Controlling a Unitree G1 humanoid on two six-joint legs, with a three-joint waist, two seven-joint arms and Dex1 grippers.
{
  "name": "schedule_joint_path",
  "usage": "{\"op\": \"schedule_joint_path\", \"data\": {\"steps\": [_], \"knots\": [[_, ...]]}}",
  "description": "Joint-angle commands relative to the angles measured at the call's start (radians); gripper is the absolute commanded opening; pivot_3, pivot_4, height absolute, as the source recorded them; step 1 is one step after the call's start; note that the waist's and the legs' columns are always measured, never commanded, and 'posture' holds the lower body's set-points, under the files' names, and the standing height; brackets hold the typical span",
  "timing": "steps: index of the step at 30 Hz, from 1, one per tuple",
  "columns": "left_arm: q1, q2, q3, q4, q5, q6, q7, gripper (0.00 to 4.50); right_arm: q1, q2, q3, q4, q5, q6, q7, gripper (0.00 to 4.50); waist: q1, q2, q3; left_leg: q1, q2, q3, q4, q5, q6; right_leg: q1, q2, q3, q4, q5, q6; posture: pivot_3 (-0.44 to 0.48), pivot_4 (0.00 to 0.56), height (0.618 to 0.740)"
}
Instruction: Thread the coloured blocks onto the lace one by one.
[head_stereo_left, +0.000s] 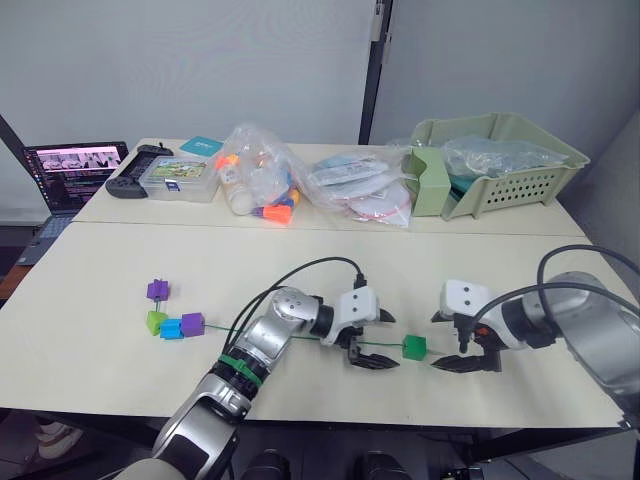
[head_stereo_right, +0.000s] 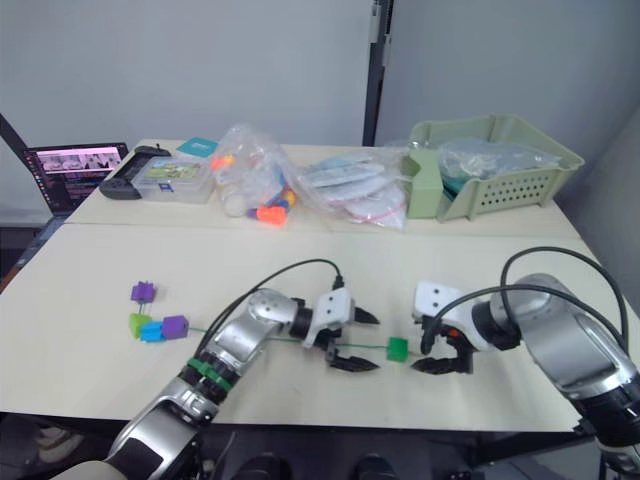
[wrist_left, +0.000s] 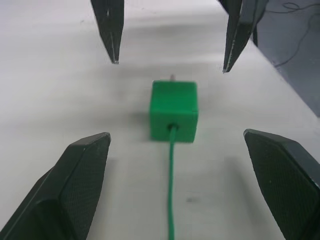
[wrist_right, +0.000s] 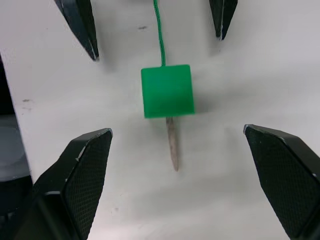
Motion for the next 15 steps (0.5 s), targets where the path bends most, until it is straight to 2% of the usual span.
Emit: {"op": "schedule_joint_path", "data": {"steps": [1,11,15], "knots": [[-0.047,-0.043,-0.006,0.048,0.017,-0.073,0.032,4.50,0.041,-0.029,-0.082,-0.061,0.045,0.034,-0.025,4.44,-0.001,0.000,0.000,0.000,0.000,0.000,0.000,0.000,0.000,0.000,0.000,0.000,0.000,0.000,0.000,0.000,0.150,0.737],[-0.135,-0.138,-0.014,0.242,0.066,-0.176,0.061,4.50,0.156,-0.053,-0.161,-0.125,0.098,0.067,-0.101,4.44,-0.001,0.000,0.000,0.000,0.000,0.000,0.000,0.000,0.000,0.000,0.000,0.000,0.000,0.000,0.000,0.000,0.150,0.737],[-0.150,-0.139,-0.021,0.283,0.090,-0.188,0.050,3.37,0.174,-0.059,-0.169,-0.130,0.111,0.062,-0.119,4.50,-0.003,0.000,0.000,0.000,0.000,0.000,0.000,0.000,0.000,0.000,0.000,0.000,0.000,0.000,0.000,0.000,0.150,0.737]]}}
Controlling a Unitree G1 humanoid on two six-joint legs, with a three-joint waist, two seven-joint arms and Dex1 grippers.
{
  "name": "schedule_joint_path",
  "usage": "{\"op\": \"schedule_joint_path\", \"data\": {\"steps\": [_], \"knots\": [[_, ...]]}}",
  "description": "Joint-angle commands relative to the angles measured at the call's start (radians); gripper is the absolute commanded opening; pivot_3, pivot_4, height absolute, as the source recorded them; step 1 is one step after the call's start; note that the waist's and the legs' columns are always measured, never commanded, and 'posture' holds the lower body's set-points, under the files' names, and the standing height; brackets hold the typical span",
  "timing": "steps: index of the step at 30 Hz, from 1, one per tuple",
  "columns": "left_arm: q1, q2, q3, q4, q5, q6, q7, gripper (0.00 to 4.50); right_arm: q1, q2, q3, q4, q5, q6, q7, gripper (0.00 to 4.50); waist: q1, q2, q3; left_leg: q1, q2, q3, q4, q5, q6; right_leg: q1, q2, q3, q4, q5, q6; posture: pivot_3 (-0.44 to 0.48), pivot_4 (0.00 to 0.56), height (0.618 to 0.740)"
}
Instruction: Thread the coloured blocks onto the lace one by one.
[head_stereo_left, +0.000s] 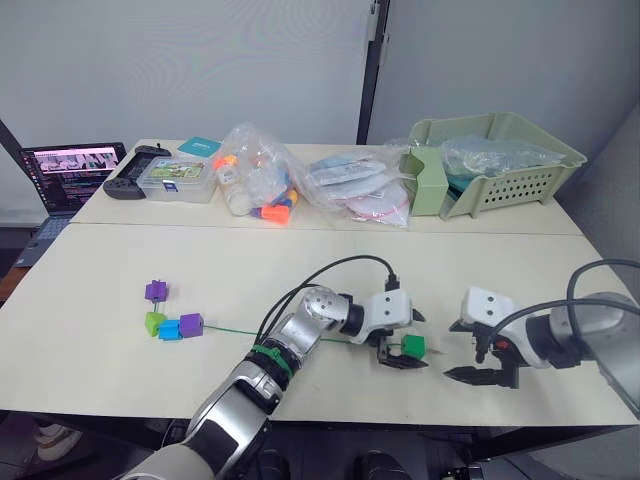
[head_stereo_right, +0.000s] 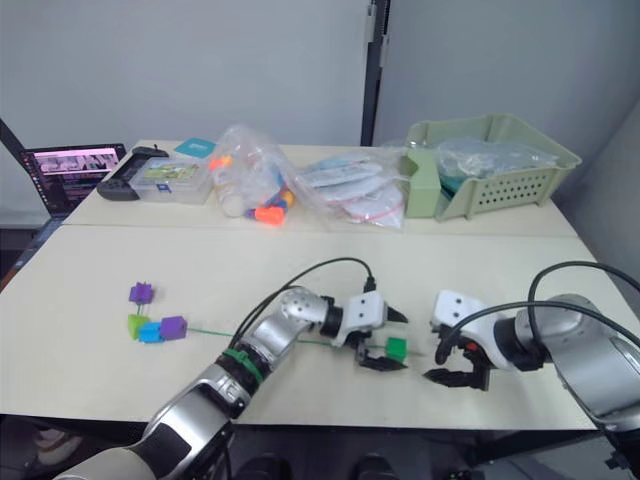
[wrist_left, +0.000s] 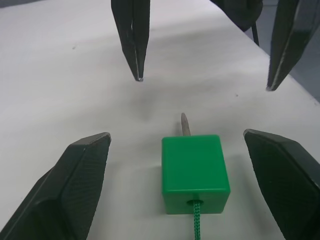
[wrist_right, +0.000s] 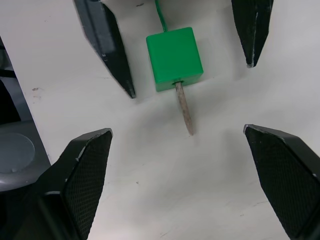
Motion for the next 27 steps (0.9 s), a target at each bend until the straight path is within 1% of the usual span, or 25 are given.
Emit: {"op": "schedule_joint_path", "data": {"steps": [1,6,7,11,18,19,23,24,25,26,27], "knots": [[-0.023,-0.008,-0.007,0.010,0.014,-0.019,-0.009,3.00,0.004,-0.018,-0.036,-0.029,0.018,-0.002,-0.019,4.50,0.000,0.000,0.000,0.000,0.000,0.000,0.000,0.000,0.000,0.000,0.000,0.000,0.000,0.000,0.000,0.000,0.150,0.737],[-0.017,0.007,-0.002,0.009,0.020,-0.016,-0.020,1.39,0.001,-0.016,-0.023,-0.023,0.025,-0.018,-0.033,4.50,0.000,0.000,0.000,0.000,0.000,0.000,0.000,0.000,0.000,0.000,0.000,0.000,0.000,0.000,0.000,0.000,0.150,0.737],[-0.016,0.009,0.000,0.007,0.017,-0.015,-0.025,1.20,-0.003,-0.013,-0.016,-0.019,0.022,-0.025,-0.035,4.50,0.000,0.000,0.000,0.000,0.000,0.000,0.000,0.000,0.000,0.000,0.000,0.000,0.000,0.000,0.000,0.000,0.150,0.737],[-0.004,0.020,0.003,-0.012,0.007,-0.007,-0.049,1.21,-0.074,0.005,0.118,0.055,-0.084,-0.121,-0.051,4.50,-0.007,0.000,0.000,0.000,0.000,0.000,0.000,0.000,0.000,0.000,0.000,0.000,0.000,0.000,0.000,0.000,0.150,0.737],[-0.005,0.028,0.004,-0.020,0.010,0.000,-0.055,1.21,-0.180,0.081,0.244,0.158,-0.137,-0.168,-0.038,4.50,-0.012,0.000,0.000,0.000,0.000,0.000,0.000,0.000,0.000,0.000,0.000,0.000,0.000,0.000,0.000,0.000,0.150,0.737],[-0.004,0.028,0.005,-0.021,0.011,0.001,-0.055,1.21,-0.187,0.091,0.250,0.160,-0.133,-0.159,-0.036,3.97,-0.012,0.000,0.000,0.000,0.000,0.000,0.000,0.000,0.000,0.000,0.000,0.000,0.000,0.000,0.000,0.000,0.150,0.737],[-0.003,0.030,0.006,-0.024,0.011,0.004,-0.053,1.21,-0.193,0.106,0.256,0.155,-0.122,-0.128,-0.028,2.66,-0.011,0.000,0.000,0.000,0.000,0.000,0.000,0.000,0.000,0.000,0.000,0.000,0.001,0.000,0.000,0.000,0.150,0.737],[-0.002,0.031,0.010,-0.029,0.008,0.007,-0.052,1.21,-0.190,0.108,0.256,0.152,-0.119,-0.110,-0.031,2.26,-0.011,0.000,0.000,0.000,0.000,0.000,0.000,0.000,0.000,0.000,0.000,0.000,0.000,0.000,0.000,0.000,0.150,0.737],[-0.001,0.033,0.012,-0.033,0.006,0.008,-0.052,1.21,-0.189,0.110,0.256,0.151,-0.118,-0.097,-0.034,2.01,-0.011,0.000,0.000,0.000,0.000,0.000,0.000,0.000,0.000,0.000,0.000,0.000,0.000,0.000,0.000,0.000,0.150,0.737],[0.001,0.037,0.014,-0.038,0.004,0.011,-0.052,1.21,-0.188,0.111,0.257,0.149,-0.117,-0.086,-0.036,1.62,-0.012,0.000,0.000,0.000,0.000,0.000,0.000,0.000,0.000,0.000,0.000,0.000,0.000,0.000,0.000,0.000,0.150,0.737],[0.003,0.042,0.015,-0.044,0.004,0.013,-0.052,1.21,-0.189,0.114,0.257,0.147,-0.115,-0.078,-0.039,1.33,-0.012,0.000,0.000,0.000,0.000,0.000,0.000,0.000,0.000,0.000,0.000,0.000,0.000,0.000,0.000,0.000,0.150,0.737]]}}
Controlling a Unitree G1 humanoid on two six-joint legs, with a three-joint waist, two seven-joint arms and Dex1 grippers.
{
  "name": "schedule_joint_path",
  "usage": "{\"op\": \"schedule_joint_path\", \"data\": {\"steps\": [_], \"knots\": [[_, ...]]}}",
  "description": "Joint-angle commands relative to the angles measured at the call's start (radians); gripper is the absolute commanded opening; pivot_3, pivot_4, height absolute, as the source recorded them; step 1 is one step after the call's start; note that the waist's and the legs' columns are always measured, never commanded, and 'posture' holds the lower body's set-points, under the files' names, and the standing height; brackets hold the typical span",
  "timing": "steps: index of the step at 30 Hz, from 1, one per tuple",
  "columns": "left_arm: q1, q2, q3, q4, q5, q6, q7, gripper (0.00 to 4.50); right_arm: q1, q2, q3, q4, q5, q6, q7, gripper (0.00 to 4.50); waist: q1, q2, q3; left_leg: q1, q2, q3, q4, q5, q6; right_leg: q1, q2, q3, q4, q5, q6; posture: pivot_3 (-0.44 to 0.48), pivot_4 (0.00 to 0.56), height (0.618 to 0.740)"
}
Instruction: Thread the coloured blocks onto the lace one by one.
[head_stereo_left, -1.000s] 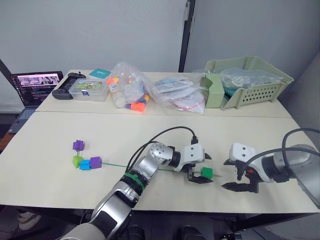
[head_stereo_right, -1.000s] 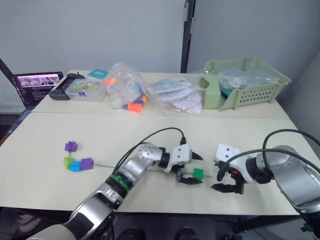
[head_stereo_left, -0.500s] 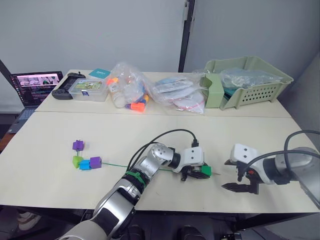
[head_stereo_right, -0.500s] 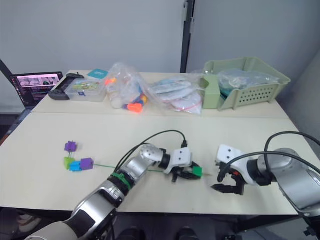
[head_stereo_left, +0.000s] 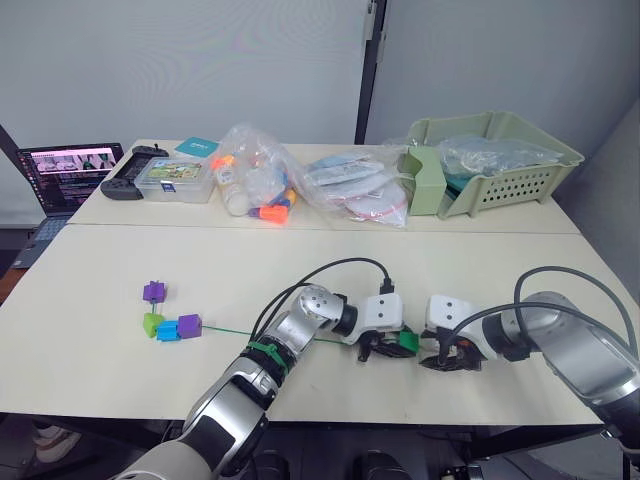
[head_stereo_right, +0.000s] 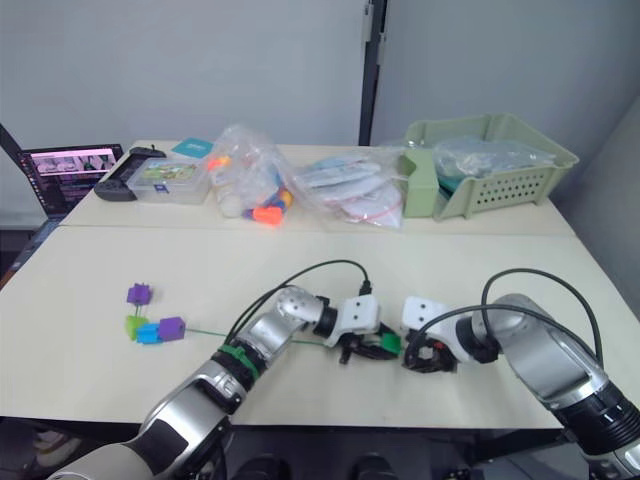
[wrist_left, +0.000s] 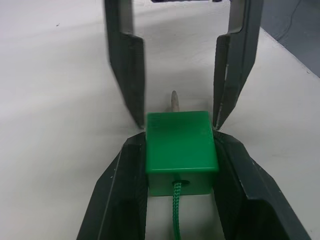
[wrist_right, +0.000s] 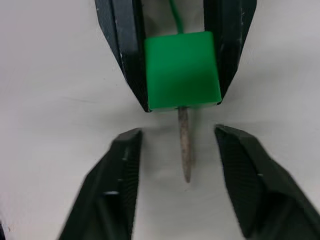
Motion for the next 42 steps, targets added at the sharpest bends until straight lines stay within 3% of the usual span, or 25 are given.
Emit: {"op": "schedule_joint_path", "data": {"steps": [1,4,11,17,22,28,35,42], "knots": [[0.004,0.013,0.017,-0.052,-0.012,0.014,-0.002,1.21,-0.013,0.004,-0.016,-0.021,0.006,0.035,-0.008,0.94,0.000,0.000,0.000,0.000,0.000,0.000,0.000,0.000,0.000,0.000,0.000,0.000,0.000,0.000,0.000,0.000,0.150,0.737],[0.018,0.039,0.021,-0.087,-0.019,0.032,-0.013,1.21,-0.021,0.015,-0.011,-0.024,0.011,0.046,-0.012,0.00,-0.002,0.000,0.000,0.000,0.000,0.000,0.000,0.000,0.000,0.000,0.000,0.000,0.000,0.000,0.000,0.000,0.150,0.737],[0.070,0.171,0.055,-0.227,-0.052,0.083,-0.061,1.21,-0.063,0.033,0.008,0.004,0.007,0.035,0.002,0.00,-0.004,0.000,0.000,0.000,0.001,0.000,0.000,0.000,0.000,-0.001,0.000,0.000,0.001,0.000,0.000,0.000,0.150,0.737],[0.180,0.390,0.116,-0.412,-0.096,0.147,-0.132,1.21,-0.125,0.036,0.042,0.050,-0.005,-0.013,0.046,0.00,-0.006,0.001,0.000,0.001,0.002,0.000,-0.001,0.000,0.000,-0.001,0.001,0.000,0.001,0.000,0.000,0.000,0.150,0.737],[0.365,0.621,0.219,-0.582,-0.159,0.198,-0.172,1.21,-0.192,0.051,0.062,0.107,-0.021,-0.055,0.082,0.00,-0.014,0.001,0.000,0.001,0.003,0.001,-0.001,0.000,0.000,-0.001,0.000,-0.001,0.001,0.000,0.000,0.000,0.150,0.737],[0.501,0.790,0.348,-0.598,-0.224,0.195,-0.157,1.21,-0.224,0.062,0.077,0.158,-0.041,-0.106,0.120,0.00,-0.019,0.001,0.000,0.003,0.005,0.001,-0.002,0.000,0.000,-0.001,0.001,-0.002,0.002,0.000,-0.002,0.000,0.150,0.737],[0.605,0.886,0.421,-0.552,-0.246,0.133,-0.162,1.21,-0.248,0.085,0.089,0.211,-0.063,-0.173,0.164,0.00,-0.034,0.001,0.000,0.005,0.006,0.003,-0.004,0.000,0.000,-0.002,0.001,-0.003,0.002,0.000,-0.004,0.000,0.150,0.737],[0.572,0.912,0.431,-0.473,-0.242,0.090,-0.164,1.21,-0.282,0.118,0.102,0.257,-0.088,-0.210,0.195,0.00,-0.033,0.001,0.000,0.007,0.006,0.004,-0.006,0.000,0.000,-0.002,0.001,-0.003,0.002,0.000,-0.004,0.000,0.150,0.737]]}}
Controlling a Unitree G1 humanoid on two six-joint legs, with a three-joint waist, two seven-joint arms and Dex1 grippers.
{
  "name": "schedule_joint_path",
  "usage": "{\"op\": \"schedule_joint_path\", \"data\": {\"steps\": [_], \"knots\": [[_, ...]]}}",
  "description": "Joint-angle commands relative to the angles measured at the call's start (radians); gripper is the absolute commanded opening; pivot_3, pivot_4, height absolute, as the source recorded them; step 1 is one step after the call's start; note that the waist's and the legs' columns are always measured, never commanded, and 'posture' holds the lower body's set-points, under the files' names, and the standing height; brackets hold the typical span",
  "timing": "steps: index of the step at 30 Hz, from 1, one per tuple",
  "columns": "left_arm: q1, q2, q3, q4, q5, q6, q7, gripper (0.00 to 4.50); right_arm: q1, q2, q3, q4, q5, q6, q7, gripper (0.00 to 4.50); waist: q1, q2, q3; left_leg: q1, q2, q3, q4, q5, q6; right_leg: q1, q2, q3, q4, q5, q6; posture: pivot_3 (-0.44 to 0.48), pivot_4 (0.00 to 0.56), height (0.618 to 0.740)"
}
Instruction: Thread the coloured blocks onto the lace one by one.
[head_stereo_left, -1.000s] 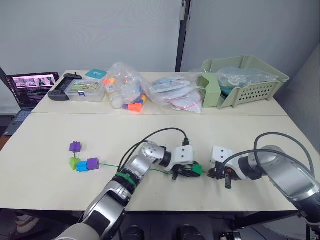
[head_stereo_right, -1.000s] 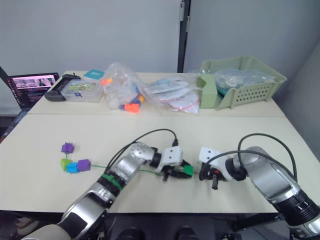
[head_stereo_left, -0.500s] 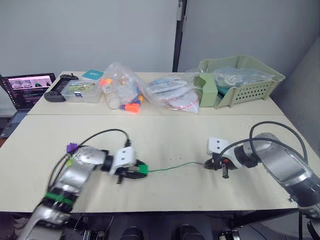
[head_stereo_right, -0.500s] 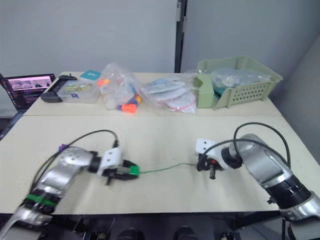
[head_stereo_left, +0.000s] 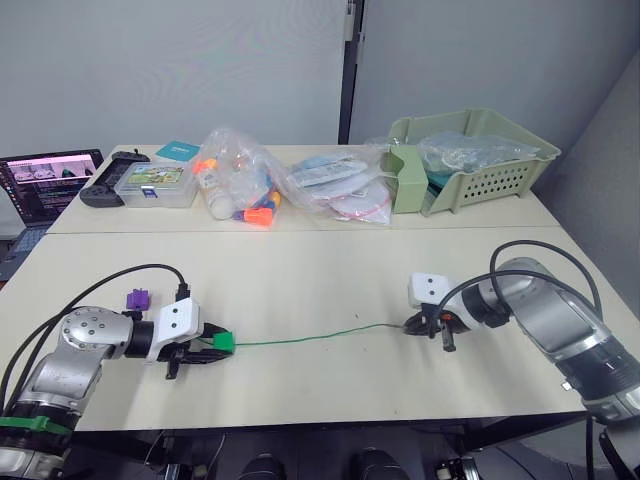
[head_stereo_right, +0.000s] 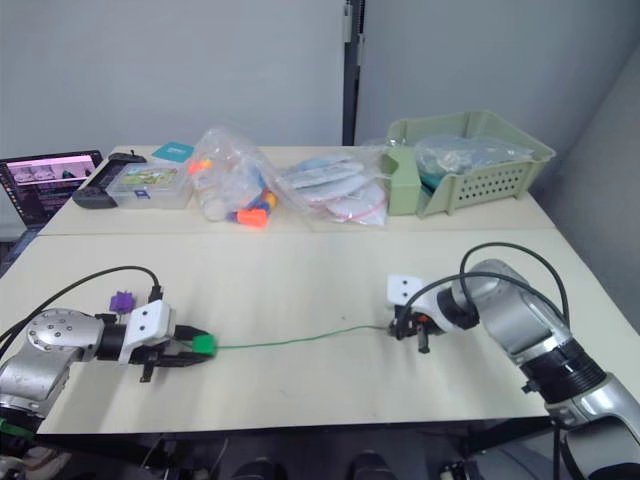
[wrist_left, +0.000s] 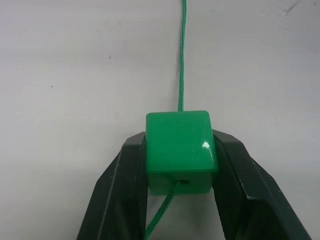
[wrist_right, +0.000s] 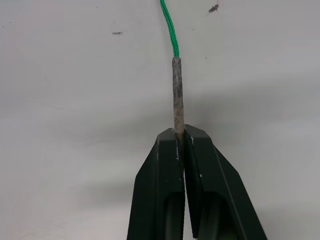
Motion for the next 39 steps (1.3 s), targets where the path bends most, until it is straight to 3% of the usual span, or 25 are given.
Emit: {"op": "schedule_joint_path", "data": {"steps": [1,2,4,10,13,20,36,39], "knots": [[-0.018,0.036,0.005,0.073,0.035,-0.004,0.000,1.21,-0.022,0.006,-0.008,0.002,-0.010,-0.023,0.017,0.00,0.002,0.000,0.000,0.000,0.000,0.000,0.000,0.000,0.000,0.000,0.000,0.000,0.000,0.000,0.000,0.000,0.150,0.737],[-0.025,0.042,0.003,0.082,0.040,-0.004,-0.002,1.21,-0.023,0.008,-0.008,0.004,-0.011,-0.025,0.019,0.00,0.001,0.000,0.000,0.000,0.000,0.000,0.000,0.000,0.000,0.000,0.000,0.000,0.000,0.000,0.000,0.000,0.150,0.737],[-0.031,0.059,0.000,0.088,0.032,0.007,-0.028,2.22,-0.024,0.012,-0.009,0.004,-0.011,-0.028,0.027,0.00,0.000,0.000,0.000,0.000,0.000,0.000,0.000,0.000,0.000,0.000,0.000,0.000,0.000,0.000,0.000,0.000,0.150,0.737],[-0.053,0.131,0.010,0.027,0.001,0.097,-0.091,4.13,0.000,0.028,-0.038,-0.027,0.037,-0.021,0.048,0.00,0.002,0.000,0.000,-0.003,0.000,0.000,0.000,0.000,0.000,-0.002,0.000,0.000,0.000,0.000,0.000,0.000,0.150,0.737],[-0.061,0.164,0.000,-0.020,0.002,0.167,-0.111,4.13,0.018,0.027,-0.051,-0.054,0.056,-0.001,0.047,0.00,0.003,0.000,0.001,-0.004,0.000,0.000,0.001,0.000,0.000,-0.003,0.000,0.000,0.000,0.000,0.000,0.000,0.150,0.737],[-0.239,0.197,-0.113,-0.122,0.076,0.415,-0.126,4.13,0.073,0.033,-0.067,-0.130,0.072,0.062,-0.005,0.00,0.027,0.000,0.001,-0.005,-0.001,-0.001,0.003,0.000,0.000,-0.002,0.000,-0.001,0.000,0.000,0.000,0.000,0.150,0.737],[-0.323,0.112,-0.312,-0.218,0.218,0.521,-0.066,4.13,0.121,0.040,-0.077,-0.202,0.083,0.133,-0.070,0.00,0.029,-0.001,0.001,-0.005,-0.002,-0.001,0.003,0.000,0.000,-0.002,0.000,0.000,0.000,0.000,0.000,0.000,0.150,0.737],[-0.325,0.101,-0.309,-0.231,0.202,0.526,-0.074,3.30,0.120,0.035,-0.075,-0.202,0.088,0.134,-0.073,0.00,0.030,-0.001,0.001,-0.005,-0.002,-0.001,0.003,0.000,0.000,-0.002,0.000,0.000,0.000,0.000,0.000,0.000,0.150,0.737]]}}
